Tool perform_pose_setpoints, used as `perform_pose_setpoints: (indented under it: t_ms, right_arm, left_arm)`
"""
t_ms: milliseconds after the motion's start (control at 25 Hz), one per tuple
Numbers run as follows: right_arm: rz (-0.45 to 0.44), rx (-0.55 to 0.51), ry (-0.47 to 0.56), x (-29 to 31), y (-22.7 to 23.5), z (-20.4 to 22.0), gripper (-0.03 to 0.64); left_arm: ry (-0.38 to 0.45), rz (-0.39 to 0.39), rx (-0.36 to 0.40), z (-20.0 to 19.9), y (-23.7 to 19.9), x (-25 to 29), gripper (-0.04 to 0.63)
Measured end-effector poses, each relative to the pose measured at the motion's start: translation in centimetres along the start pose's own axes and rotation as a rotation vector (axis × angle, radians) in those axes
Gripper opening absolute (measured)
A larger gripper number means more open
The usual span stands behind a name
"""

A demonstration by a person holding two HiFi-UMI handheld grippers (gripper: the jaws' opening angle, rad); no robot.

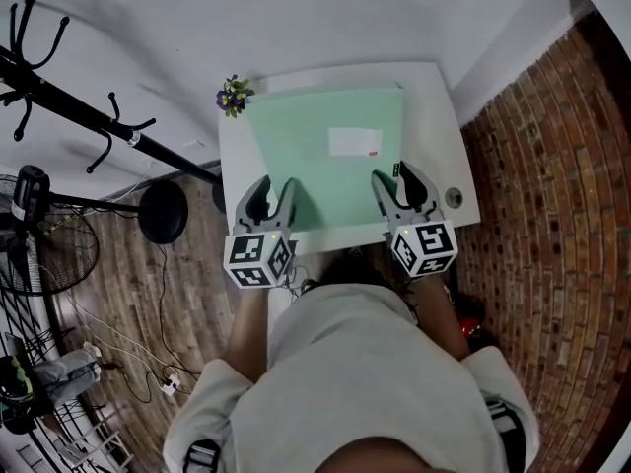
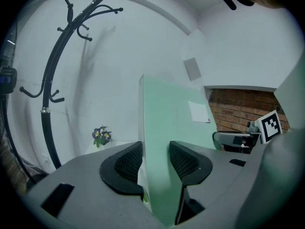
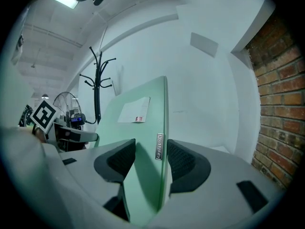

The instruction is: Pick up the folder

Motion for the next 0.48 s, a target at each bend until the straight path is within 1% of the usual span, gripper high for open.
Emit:
perform_pose_setpoints:
  t_ms: [280,480]
  right_arm:
    - [0.008,-0.018,0.016,0.1,0.3,-0.3,0.213]
    - [0.011,-0.019,0.036,0.5,0.4,-0.9,0.213]
  left_arm:
    - [0.013,0.008,0.024,-0.3,0.2,0.5,0.193]
    - [0.033,0.01,0.052,-1.2,0.2,0.9,0.193]
Point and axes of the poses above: the fingertips, and each gripper's own axes: x forward along the fingers, y to its right, z out of its underside, the point moved 4 cm from there along -x, backward along the fingers, and after that the axes turned 13 degrees about y, right-handed, at the moved point
